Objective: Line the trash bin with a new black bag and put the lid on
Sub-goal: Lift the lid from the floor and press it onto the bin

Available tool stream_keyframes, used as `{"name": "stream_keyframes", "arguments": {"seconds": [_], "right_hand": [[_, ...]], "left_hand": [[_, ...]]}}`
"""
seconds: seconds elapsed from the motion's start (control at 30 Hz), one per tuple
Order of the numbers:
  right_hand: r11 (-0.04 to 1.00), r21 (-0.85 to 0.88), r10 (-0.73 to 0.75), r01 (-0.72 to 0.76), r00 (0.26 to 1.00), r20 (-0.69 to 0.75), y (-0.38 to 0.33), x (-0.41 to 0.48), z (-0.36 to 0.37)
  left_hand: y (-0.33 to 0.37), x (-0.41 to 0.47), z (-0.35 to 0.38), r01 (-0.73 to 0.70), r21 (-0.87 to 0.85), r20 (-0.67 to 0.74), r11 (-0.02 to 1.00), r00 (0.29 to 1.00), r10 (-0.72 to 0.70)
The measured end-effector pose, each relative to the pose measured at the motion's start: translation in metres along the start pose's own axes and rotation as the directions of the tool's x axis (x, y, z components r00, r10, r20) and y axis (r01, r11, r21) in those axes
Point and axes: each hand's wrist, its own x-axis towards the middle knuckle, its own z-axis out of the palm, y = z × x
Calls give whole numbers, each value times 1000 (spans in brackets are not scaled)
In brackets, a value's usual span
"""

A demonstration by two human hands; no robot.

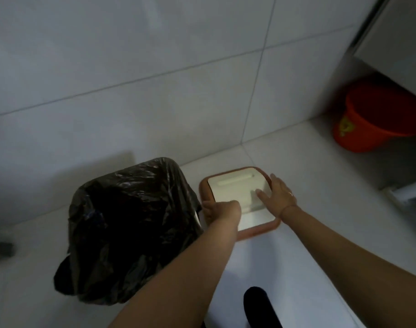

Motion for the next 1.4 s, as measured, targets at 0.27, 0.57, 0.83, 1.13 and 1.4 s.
{"name": "stream_keyframes", "arguments": {"seconds": [0.27, 0.57, 0.83, 1.13, 1.4], "right_hand": [[831, 523, 154, -191, 982, 113, 23, 3, 11], [840, 537, 51, 81, 973, -226, -10, -39, -97], [705, 629, -211, 328, 944, -255, -132, -129, -133], [717, 664, -352, 213, 932, 81, -210, -195, -54], [823, 536, -318, 188, 935, 160, -200, -198, -25]], "left_hand": [[-6, 7, 21, 106, -99, 29, 989, 994, -103], [21, -80, -2, -232, -181, 106, 956, 961, 254], [24, -151, -151, -542, -273, -140, 795, 840, 524], [-50, -154, -280, -538, -342, -211, 771, 843, 495], [-97, -120, -267, -451, -357, -160, 818, 892, 423]]}}
